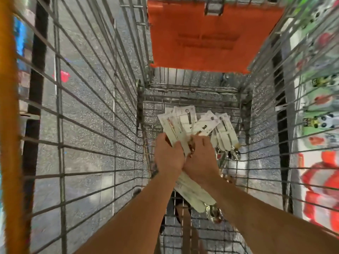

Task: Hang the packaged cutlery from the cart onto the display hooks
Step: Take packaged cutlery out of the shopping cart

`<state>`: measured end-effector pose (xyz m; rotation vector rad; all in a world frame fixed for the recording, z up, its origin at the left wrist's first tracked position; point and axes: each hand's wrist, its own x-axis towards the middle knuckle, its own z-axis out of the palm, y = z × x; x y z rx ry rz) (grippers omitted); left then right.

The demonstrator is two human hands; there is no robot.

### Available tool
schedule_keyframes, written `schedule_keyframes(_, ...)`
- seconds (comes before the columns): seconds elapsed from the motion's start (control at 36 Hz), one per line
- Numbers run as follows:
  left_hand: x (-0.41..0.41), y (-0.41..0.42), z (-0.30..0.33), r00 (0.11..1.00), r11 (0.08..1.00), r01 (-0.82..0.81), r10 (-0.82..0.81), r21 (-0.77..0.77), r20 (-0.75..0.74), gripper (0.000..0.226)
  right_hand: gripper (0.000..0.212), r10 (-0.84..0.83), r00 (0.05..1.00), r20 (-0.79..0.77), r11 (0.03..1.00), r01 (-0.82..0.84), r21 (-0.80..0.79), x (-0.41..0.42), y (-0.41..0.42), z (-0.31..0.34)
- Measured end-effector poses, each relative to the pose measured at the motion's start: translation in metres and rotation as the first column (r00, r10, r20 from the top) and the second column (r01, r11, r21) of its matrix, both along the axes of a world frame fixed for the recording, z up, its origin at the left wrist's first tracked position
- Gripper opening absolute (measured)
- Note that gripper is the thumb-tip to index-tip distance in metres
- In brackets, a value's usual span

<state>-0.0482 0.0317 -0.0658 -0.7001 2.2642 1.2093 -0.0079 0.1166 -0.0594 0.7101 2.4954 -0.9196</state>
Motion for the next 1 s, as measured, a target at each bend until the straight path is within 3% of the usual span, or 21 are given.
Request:
schedule_keyframes(0.08, -0.004, 0.008, 0.001, 0.998, 0.998, 0.05, -0.051, 0.047, 0.032, 0.024, 0.069, -0.208, 0.978, -0.024, 0.977, 0.206, -0.06, 0.007, 0.006, 0.002)
schedule_keyframes(0.19, -0.012, 0.018, 0.003, 0.997, 0.997, 0.06, -0.063, 0.049, 0.051, 0.017, 0.073, -0.33, 0.942, 0.067, 0.925, 0.337, -0.177, 0.008, 0.004, -0.005)
schedule_keyframes(0.31, -0.018, 0.018, 0.003, 0.986, 0.996, 0.051, -0.063, 0.077, 0.155, 0.034, 0.073, -0.448, 0.892, 0.066, 0.848, 0.447, -0.283, 0.006, 0.003, -0.01)
schedule_keyframes(0.42, -0.018, 0.011, 0.001, 0.978, 0.994, 0.089, -0.098, 0.059, 0.184, 0.04, 0.067, -0.686, 0.71, 0.163, 0.618, 0.686, -0.385, -0.003, 0.014, -0.018)
schedule_keyframes(0.5, -0.017, 0.008, 0.0, 0.97, 0.99, 0.13, -0.138, 0.051, 0.199, 0.046, 0.052, -0.737, 0.626, 0.254, 0.497, 0.758, -0.423, -0.01, 0.021, -0.019)
schedule_keyframes(0.56, -0.017, 0.009, 0.001, 0.962, 0.985, 0.168, -0.173, 0.038, 0.211, 0.06, 0.046, -0.723, 0.644, 0.252, 0.506, 0.741, -0.442, -0.012, 0.027, -0.019)
schedule_keyframes(0.64, -0.015, 0.012, 0.001, 0.955, 0.981, 0.193, -0.193, 0.025, 0.226, 0.067, 0.04, -0.695, 0.701, 0.164, 0.616, 0.697, -0.367, -0.016, 0.029, -0.02)
schedule_keyframes(0.81, -0.012, 0.013, -0.002, 0.944, 0.981, 0.178, -0.192, 0.077, 0.268, 0.059, 0.019, -0.633, 0.771, 0.068, 0.728, 0.623, -0.286, -0.023, 0.035, -0.019)
schedule_keyframes(0.92, -0.011, 0.01, 0.003, 0.96, 0.99, 0.095, -0.118, 0.102, 0.256, 0.058, 0.012, -0.633, 0.771, 0.072, 0.722, 0.621, -0.305, -0.028, 0.036, -0.015)
schedule_keyframes(1.0, -0.012, 0.007, 0.018, 0.961, 0.985, -0.001, -0.047, 0.17, 0.274, 0.043, 0.003, -0.613, 0.784, 0.095, 0.728, 0.608, -0.318, -0.028, 0.038, -0.01)
